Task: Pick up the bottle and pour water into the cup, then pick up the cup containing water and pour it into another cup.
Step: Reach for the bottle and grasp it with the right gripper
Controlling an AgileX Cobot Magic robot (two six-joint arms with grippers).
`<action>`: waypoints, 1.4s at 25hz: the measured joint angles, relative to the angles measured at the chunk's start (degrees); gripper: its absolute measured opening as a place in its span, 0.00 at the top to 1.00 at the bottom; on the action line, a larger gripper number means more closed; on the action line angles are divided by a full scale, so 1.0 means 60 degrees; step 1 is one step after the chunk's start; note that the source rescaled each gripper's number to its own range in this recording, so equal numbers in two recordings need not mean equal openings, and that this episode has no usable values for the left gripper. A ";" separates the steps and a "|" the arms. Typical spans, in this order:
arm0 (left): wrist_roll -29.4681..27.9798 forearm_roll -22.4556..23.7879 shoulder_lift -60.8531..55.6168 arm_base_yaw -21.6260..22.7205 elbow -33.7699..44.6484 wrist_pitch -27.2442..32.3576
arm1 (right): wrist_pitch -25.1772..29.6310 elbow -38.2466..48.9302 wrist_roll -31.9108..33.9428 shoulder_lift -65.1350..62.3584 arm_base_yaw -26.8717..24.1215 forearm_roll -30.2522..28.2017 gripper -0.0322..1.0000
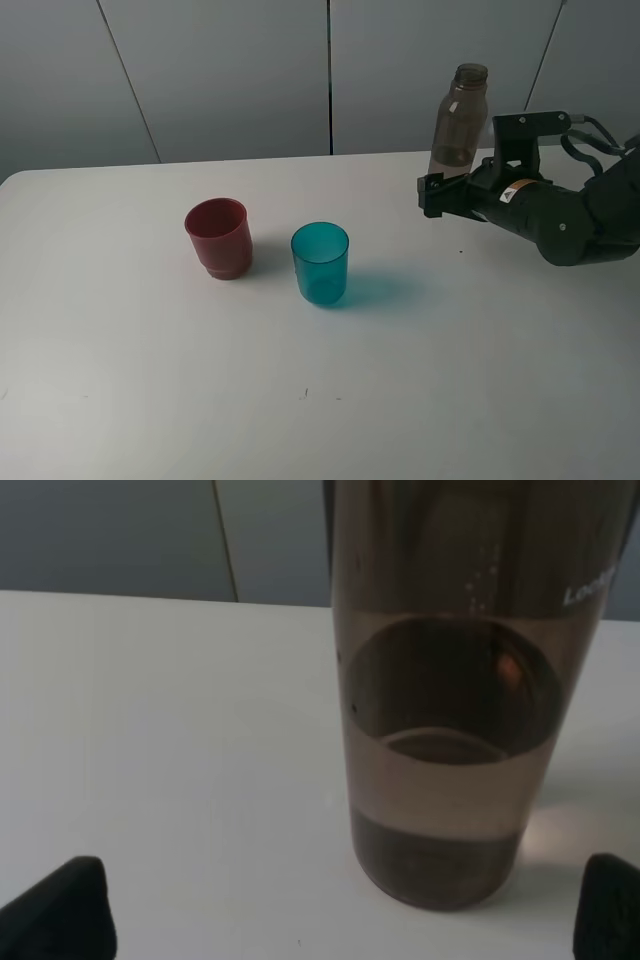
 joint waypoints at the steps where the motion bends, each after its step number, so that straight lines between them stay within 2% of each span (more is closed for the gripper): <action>1: 0.0000 0.0000 0.0000 0.0000 0.0000 0.0000 | -0.0079 0.0000 0.0000 0.0095 0.0000 0.0020 0.02; 10: 0.0000 0.0000 0.0000 0.0000 0.0000 0.0000 | -0.0347 -0.0645 0.0040 0.0776 0.0000 0.0130 0.02; 18: 0.0000 0.0000 0.0000 0.0000 0.0000 0.0000 | -0.0283 -0.1138 -0.0467 0.0877 0.0000 0.1077 0.02; 35: 0.0000 0.0000 0.0000 0.0000 0.0000 0.0000 | -0.0203 -0.2156 -0.0729 0.1678 0.0000 0.1357 0.02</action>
